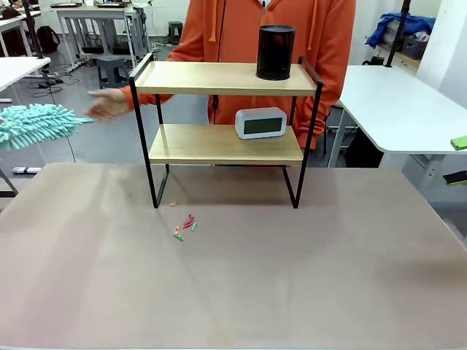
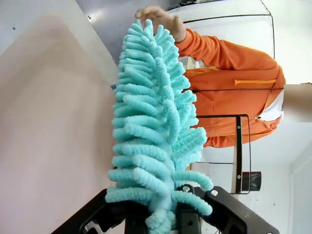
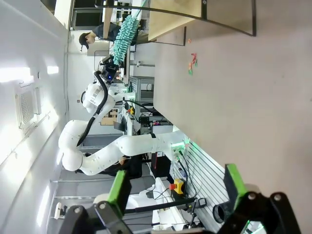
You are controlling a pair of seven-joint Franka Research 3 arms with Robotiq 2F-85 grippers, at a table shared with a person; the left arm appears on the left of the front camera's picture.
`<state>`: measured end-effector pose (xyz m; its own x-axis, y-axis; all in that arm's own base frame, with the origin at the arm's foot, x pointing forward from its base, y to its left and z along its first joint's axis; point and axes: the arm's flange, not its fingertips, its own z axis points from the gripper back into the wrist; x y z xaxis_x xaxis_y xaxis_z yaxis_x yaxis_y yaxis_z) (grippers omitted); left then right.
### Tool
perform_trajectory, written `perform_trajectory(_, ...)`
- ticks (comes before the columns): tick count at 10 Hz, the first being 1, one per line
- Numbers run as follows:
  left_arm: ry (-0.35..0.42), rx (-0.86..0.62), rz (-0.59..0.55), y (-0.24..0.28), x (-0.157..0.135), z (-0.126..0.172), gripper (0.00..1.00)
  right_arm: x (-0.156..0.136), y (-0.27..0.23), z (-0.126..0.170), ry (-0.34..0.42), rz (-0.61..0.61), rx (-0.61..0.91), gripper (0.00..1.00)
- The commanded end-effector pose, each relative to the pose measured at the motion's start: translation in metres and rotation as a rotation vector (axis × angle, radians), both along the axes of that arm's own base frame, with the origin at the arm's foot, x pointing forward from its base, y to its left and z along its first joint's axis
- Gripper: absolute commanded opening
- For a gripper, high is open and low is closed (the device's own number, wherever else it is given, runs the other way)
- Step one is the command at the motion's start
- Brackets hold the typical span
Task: Clean the shelf.
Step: Hand the Duster back to the human.
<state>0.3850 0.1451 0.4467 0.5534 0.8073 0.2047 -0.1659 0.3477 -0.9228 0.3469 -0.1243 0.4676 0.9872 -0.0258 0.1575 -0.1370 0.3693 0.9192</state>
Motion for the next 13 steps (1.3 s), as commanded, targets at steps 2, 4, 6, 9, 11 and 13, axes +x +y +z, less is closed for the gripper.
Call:
perform_trajectory(2,-0.015,0.014,0.003,-0.0022,-0.0041,0.0006,0.00,-0.0019,-0.0020,-0.0005,-0.017,0.015,-0.010,1.00)
perform_trajectory(4,-0.015,0.014,0.003,-0.0022,-0.0041,0.0006,0.00,-0.0019,-0.0020,-0.0005,-0.017,0.015,-0.010,1.00)
perform_trajectory(6,-0.015,0.014,0.003,-0.0022,-0.0041,0.0006,0.00,-0.0019,-0.0020,-0.0005,-0.017,0.015,-0.010,1.00)
perform_trajectory(9,-0.015,0.014,0.003,-0.0022,-0.0041,0.0006,0.00,-0.0019,-0.0020,-0.0005,-0.017,0.015,-0.010,1.00)
perform_trajectory(11,-0.002,0.003,0.000,-0.0017,-0.0005,0.0011,0.16,-0.0019,-0.0020,-0.0005,-0.017,0.015,-0.010,1.00)
perform_trajectory(13,0.006,0.016,-0.035,-0.0040,-0.0006,0.0006,0.73,-0.0019,-0.0020,-0.0005,-0.017,0.015,-0.010,1.00)
